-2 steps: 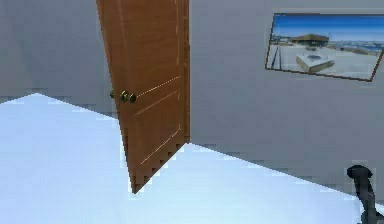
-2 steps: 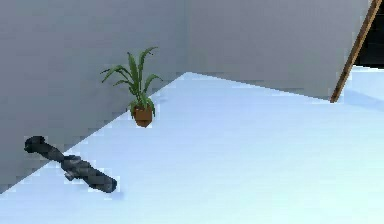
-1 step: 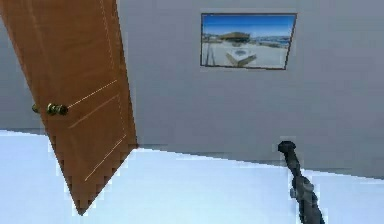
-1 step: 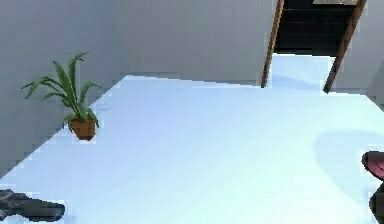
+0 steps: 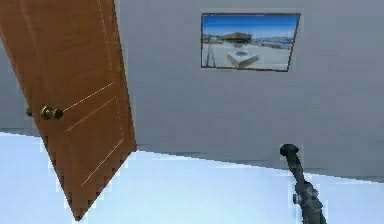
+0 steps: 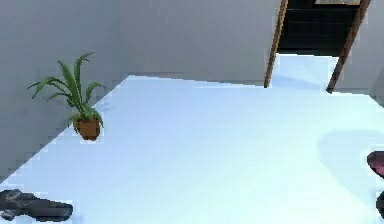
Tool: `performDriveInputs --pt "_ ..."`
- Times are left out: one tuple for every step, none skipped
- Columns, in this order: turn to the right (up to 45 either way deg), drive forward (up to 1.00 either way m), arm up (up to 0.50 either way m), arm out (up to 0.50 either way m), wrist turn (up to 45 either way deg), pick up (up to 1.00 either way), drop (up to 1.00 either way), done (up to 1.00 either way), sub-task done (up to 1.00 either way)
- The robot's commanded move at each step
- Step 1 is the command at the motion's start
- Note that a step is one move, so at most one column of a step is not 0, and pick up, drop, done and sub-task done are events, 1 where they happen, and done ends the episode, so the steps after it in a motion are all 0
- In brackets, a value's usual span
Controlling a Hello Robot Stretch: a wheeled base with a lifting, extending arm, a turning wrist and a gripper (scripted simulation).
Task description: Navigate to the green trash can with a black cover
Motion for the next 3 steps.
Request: performDriveInputs --pt "-45.0 0.0 0.0 0.0 0.0 0.0 0.0 0.0 0.0" --pt "-18.0 0.0 0.0 0.0 0.0 0.0 0.0 0.0 0.0" --pt "0.0 1.0 0.0 0.0 0.0 0.0 0.0 0.0 0.0"
